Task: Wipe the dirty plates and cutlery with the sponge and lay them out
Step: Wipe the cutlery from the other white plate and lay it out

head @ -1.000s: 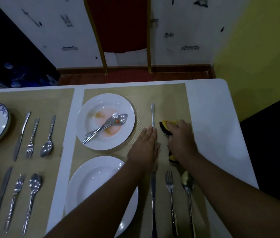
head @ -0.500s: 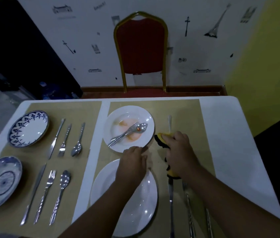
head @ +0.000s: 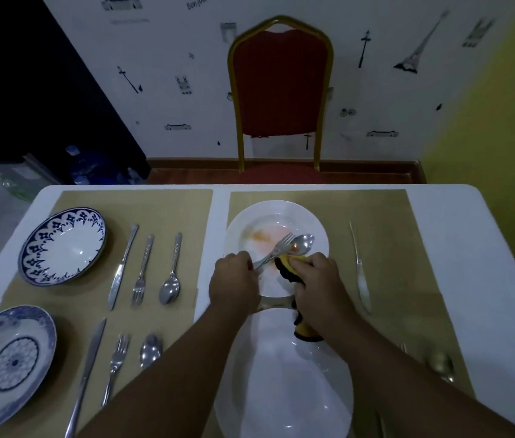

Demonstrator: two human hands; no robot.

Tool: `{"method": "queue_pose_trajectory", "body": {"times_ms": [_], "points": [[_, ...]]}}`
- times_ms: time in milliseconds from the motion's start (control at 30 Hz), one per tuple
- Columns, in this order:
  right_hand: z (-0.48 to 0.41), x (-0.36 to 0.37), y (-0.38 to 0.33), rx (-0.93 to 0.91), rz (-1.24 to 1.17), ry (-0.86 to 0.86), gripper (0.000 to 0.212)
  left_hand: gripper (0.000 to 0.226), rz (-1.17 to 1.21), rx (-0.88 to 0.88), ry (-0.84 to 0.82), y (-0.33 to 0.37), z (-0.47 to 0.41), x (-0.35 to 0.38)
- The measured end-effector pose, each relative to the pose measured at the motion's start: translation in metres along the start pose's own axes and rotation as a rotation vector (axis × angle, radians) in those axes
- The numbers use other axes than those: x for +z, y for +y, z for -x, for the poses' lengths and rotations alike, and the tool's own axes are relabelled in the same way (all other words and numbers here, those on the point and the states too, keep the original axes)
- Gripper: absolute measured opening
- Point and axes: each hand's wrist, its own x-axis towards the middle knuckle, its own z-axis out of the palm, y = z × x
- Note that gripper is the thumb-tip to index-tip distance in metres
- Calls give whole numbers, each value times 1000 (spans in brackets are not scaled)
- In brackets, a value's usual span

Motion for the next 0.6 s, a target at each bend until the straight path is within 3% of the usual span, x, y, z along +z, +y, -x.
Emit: {"method": "queue_pose_trajectory", "body": {"times_ms": [133,300,500,600], "points": [[-10,8,-1,30,2,23,54,11,42,-4,-82,-5,-15,3],[-22,10,-4,87,-27,105,63,17,371,-134,-263,-12,-29,-11],[-36,16,-31,-172,46,19,47,17,932,-324,-577,-19,-14,-36],[-43,19,-29,-221,182,-27,48,20,1093,-385,-623,-25,-3,-40]]}}
